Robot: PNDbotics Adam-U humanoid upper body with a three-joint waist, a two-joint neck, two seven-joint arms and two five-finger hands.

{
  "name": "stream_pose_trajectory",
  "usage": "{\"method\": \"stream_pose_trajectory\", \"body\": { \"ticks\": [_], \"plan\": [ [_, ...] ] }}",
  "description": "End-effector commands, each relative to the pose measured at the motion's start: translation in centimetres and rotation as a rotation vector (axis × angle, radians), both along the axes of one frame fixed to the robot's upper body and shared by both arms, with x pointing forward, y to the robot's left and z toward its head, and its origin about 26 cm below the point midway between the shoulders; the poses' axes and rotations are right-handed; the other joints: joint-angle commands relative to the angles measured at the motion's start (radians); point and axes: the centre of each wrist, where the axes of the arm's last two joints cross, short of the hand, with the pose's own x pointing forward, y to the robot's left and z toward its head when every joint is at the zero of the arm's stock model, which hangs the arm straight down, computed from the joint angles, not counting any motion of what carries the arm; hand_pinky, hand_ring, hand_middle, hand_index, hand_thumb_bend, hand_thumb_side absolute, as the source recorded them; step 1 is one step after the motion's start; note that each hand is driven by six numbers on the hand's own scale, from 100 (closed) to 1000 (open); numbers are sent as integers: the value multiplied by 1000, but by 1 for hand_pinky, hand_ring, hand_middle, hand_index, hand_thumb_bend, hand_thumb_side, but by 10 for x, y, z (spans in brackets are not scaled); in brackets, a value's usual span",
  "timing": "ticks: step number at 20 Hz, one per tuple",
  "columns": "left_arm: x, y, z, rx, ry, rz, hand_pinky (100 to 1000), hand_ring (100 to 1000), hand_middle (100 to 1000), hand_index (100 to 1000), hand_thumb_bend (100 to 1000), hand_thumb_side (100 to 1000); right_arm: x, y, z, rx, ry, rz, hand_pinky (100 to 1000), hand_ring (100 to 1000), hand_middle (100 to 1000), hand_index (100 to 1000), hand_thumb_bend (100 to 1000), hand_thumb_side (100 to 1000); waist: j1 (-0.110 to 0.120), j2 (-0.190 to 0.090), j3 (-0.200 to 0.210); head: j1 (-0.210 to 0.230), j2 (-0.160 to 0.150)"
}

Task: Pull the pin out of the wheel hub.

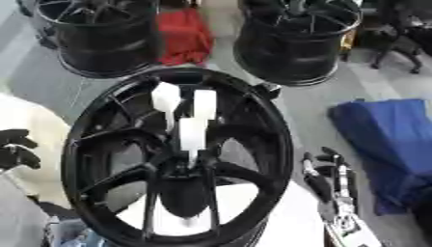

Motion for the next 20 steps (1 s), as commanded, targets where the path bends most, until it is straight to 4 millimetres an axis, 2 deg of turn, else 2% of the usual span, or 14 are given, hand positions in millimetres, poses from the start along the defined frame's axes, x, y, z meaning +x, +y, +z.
{"method": "stream_pose_trajectory", "body": {
  "ticks": [1, 4, 7, 11, 13, 17, 20],
  "plan": [
    [1, 0, 11, 20, -32, -8, 591, 581, 626, 800, 100, 784, 5, -5, 11, 8, -44, -13, 697, 589, 665, 837, 242, 421, 2, -13, 1, 0, -14],
    [1, 0, 12, 20, -33, -6, 591, 581, 626, 800, 100, 784, 8, -14, 20, 10, -68, -40, 699, 590, 665, 838, 245, 420, 1, -13, 0, 5, -15],
    [0, 2, 11, 24, -29, -2, 591, 581, 627, 800, 100, 785, 18, -29, 40, -37, -106, -63, 702, 591, 667, 842, 248, 418, -3, -16, -2, 8, -11],
    [-2, 4, 11, 36, -18, 4, 591, 582, 627, 801, 100, 788, 41, -50, 92, -152, -209, -66, 714, 600, 675, 852, 251, 420, -14, -24, -4, 15, -1],
    [-3, 5, 11, 45, -9, 6, 591, 583, 628, 801, 100, 788, 51, -54, 123, -228, -265, -35, 721, 606, 680, 856, 252, 421, -22, -31, -3, 20, 6],
    [-4, 6, 12, 60, 0, 7, 592, 584, 629, 801, 100, 790, 62, -48, 184, -399, -369, 49, 745, 635, 708, 874, 260, 424, -35, -40, 2, 25, 15],
    [-4, 5, 12, 67, 5, 3, 592, 584, 629, 801, 100, 791, 66, -40, 219, -541, -417, 114, 758, 665, 731, 880, 294, 418, -41, -46, 10, 20, 21]
  ]
}}
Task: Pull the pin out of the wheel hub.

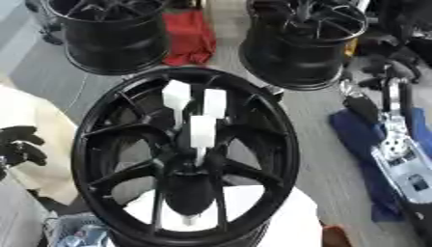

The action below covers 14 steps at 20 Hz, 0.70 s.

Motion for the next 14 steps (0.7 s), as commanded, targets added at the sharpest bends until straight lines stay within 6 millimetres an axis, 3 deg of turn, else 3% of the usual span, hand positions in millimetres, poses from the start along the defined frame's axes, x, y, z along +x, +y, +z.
{"method": "stream_pose_trajectory", "body": {
  "ticks": [1, 8, 9, 10, 14],
  "plan": [
    [1, 2, 15, 47, -21, -11, 592, 584, 629, 801, 100, 791, 1, -1, 40, -168, -64, 37, 764, 682, 741, 885, 307, 415, 0, -20, 8, -5, 10],
    [6, -4, 17, 55, -22, -34, 592, 584, 629, 801, 100, 793, 5, 9, 95, -371, -111, 234, 797, 773, 814, 916, 351, 429, -9, -19, 40, -35, 7],
    [6, -5, 17, 55, -23, -37, 592, 584, 629, 801, 100, 795, 4, 16, 101, -388, -113, 268, 803, 788, 824, 917, 470, 444, -9, -19, 42, -37, 6],
    [7, -5, 18, 55, -23, -39, 592, 584, 629, 801, 100, 793, 3, 25, 106, -396, -110, 303, 808, 800, 836, 919, 357, 439, -10, -19, 44, -39, 5],
    [6, -5, 18, 56, -20, -39, 592, 584, 629, 801, 100, 794, 3, 68, 113, -407, -61, 429, 817, 828, 853, 923, 372, 445, -11, -20, 40, -34, 5]
  ]
}}
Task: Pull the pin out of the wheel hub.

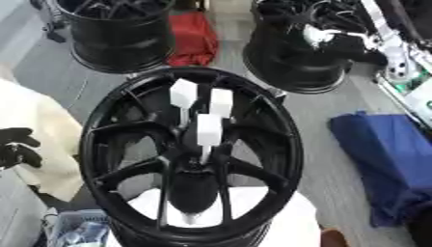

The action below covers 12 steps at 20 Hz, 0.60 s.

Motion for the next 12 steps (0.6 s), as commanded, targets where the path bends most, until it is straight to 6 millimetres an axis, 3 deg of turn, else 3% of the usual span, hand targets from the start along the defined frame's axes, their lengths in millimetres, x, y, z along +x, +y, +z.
{"method": "stream_pose_trajectory", "body": {
  "ticks": [1, 6, 12],
  "plan": [
    [1, 3, 14, 37, -26, -3, 592, 584, 629, 801, 100, 794, -4, 25, 10, -33, 45, 75, 817, 828, 853, 923, 372, 445, 4, -13, -7, 5, -2],
    [-1, 4, 13, 33, -23, 3, 591, 585, 629, 800, 100, 796, -18, 59, 3, -127, 183, 172, 832, 857, 881, 935, 400, 441, 7, -16, -15, 12, -2],
    [0, 2, 12, 29, -16, -1, 591, 585, 629, 800, 100, 797, -22, 120, -14, -227, 379, 279, 840, 866, 883, 939, 404, 445, 7, -19, -16, 17, -6]
  ]
}}
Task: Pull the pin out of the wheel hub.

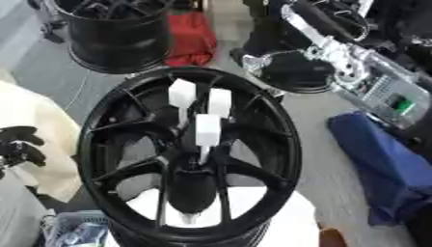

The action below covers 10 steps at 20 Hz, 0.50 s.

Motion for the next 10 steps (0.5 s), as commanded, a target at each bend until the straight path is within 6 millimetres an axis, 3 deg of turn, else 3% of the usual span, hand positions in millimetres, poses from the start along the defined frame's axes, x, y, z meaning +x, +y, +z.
{"method": "stream_pose_trajectory", "body": {
  "ticks": [1, 5, 10],
  "plan": [
    [0, 2, 12, 29, -21, -2, 591, 585, 629, 800, 100, 797, -2, 23, -2, -45, 91, 36, 841, 867, 884, 940, 405, 445, 7, -18, -4, 5, -6],
    [0, 1, 12, 27, -20, -2, 591, 585, 629, 800, 100, 797, -5, 38, 0, -78, 203, 55, 847, 874, 887, 944, 407, 442, 8, -18, -4, 6, -8],
    [0, 2, 12, 27, -19, -1, 591, 585, 629, 800, 100, 796, -11, 39, 19, -89, 314, 76, 857, 887, 893, 950, 413, 437, 8, -19, -5, 9, -8]
  ]
}}
